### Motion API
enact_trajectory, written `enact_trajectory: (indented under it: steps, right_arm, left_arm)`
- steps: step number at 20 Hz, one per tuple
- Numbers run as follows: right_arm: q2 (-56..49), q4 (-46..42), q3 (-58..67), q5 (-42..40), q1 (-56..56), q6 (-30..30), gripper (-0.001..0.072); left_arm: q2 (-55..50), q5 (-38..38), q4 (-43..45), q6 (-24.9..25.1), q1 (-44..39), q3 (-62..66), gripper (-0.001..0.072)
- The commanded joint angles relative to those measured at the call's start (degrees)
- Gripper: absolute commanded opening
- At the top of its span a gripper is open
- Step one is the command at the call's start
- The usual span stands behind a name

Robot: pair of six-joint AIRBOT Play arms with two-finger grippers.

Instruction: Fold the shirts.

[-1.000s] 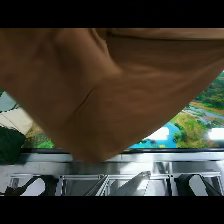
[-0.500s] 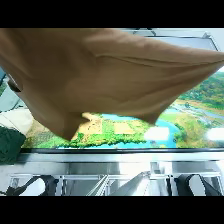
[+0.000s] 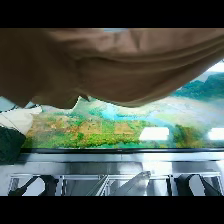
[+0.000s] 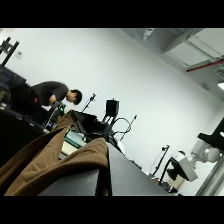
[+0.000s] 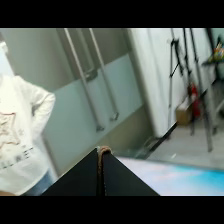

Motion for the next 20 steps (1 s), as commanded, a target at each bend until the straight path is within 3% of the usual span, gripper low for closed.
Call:
enact_trajectory:
  steps: [1,4,9,11,14,15,16,17,18,20]
  right_arm:
    - [0.0,-3.2,4.5,-10.6,0.2,-3.9,0.0023]
    - [-3.2,-14.3,3.9,-11.6,5.0,-2.8,0.0023]
    - [-17.3,-36.3,-3.6,-18.8,23.2,1.8,0.0023]
    - [-26.1,-39.9,-5.9,-24.7,28.1,1.7,0.0023]
    - [-39.8,-39.4,-5.9,-36.3,32.2,1.7,0.0023]
    - [-43.2,-37.9,-5.8,-38.2,32.6,1.7,0.0065]
    - [-45.8,-36.6,-5.4,-37.7,32.5,1.7,0.0317]
    - [-47.2,-36.5,-4.8,-36.7,32.0,1.7,0.0484]
    - [-47.5,-36.5,-4.5,-35.6,30.9,1.7,0.0487]
    - [-46.3,-36.6,-4.0,-30.7,27.3,1.7,0.0487]
  left_arm:
    - [-3.1,0.7,5.2,-2.3,1.7,4.3,0.0020]
    - [-10.8,2.3,20.0,-4.9,-5.9,10.3,0.0022]
    - [-29.4,3.0,34.6,-5.2,-20.2,13.6,0.0021]
    - [-38.0,6.2,39.3,-4.9,-21.8,13.6,0.0019]
    - [-49.5,13.0,38.8,2.8,-20.6,14.1,0.0017]
    - [-52.7,13.1,38.8,3.9,-19.8,15.5,0.0037]
    - [-55.3,12.2,38.8,3.9,-19.0,17.6,0.0301]
    - [-57.3,11.1,38.8,3.8,-18.0,20.0,0.0592]
    - [-58.4,10.4,38.8,3.2,-16.9,22.5,0.0715]
    - [-59.2,9.1,39.8,1.5,-14.2,27.3,0.0716]
